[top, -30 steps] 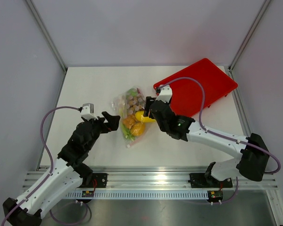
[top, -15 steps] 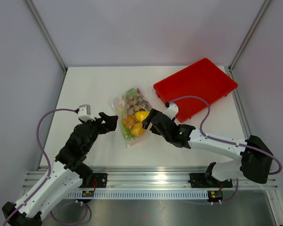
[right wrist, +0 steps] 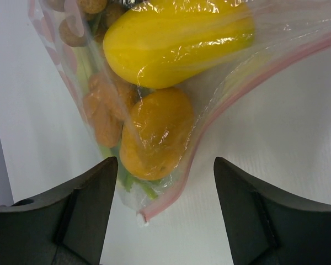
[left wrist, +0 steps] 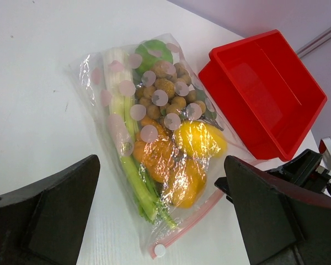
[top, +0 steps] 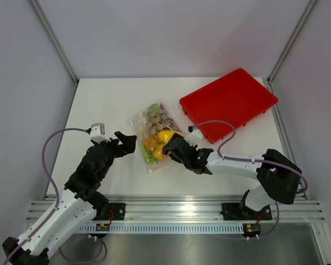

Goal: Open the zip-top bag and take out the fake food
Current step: Pick up the zipper food storage bag at the center of the board.

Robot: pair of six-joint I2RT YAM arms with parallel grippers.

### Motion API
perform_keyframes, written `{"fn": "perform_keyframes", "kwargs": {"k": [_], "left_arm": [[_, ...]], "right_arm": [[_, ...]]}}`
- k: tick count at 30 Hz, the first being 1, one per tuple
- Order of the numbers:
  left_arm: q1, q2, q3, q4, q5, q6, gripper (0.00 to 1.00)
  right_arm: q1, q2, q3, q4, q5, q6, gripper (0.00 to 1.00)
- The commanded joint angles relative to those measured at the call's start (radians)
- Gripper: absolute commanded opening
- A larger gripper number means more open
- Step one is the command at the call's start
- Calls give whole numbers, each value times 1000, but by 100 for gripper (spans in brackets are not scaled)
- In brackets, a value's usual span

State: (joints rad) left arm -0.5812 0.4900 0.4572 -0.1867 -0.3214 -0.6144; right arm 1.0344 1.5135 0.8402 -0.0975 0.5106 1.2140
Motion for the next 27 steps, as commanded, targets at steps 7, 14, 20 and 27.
{"fn": "perform_keyframes", "kwargs": {"k": [7, 14, 20, 27], "left_arm": [[-5, -18, 9, 32, -24, -1, 99], [-5, -19, 9, 32, -21, 1, 99], [-5, -16, 6, 36, -16, 1, 99], [-5, -16, 8, 33, -15, 2, 99]], "right_arm": [[6, 63, 5, 87, 108, 82, 69], [6, 86, -30, 139, 155, 114, 65], [7, 117, -24, 159, 170, 113, 61], [1, 151, -26, 200, 174, 127, 44]]}}
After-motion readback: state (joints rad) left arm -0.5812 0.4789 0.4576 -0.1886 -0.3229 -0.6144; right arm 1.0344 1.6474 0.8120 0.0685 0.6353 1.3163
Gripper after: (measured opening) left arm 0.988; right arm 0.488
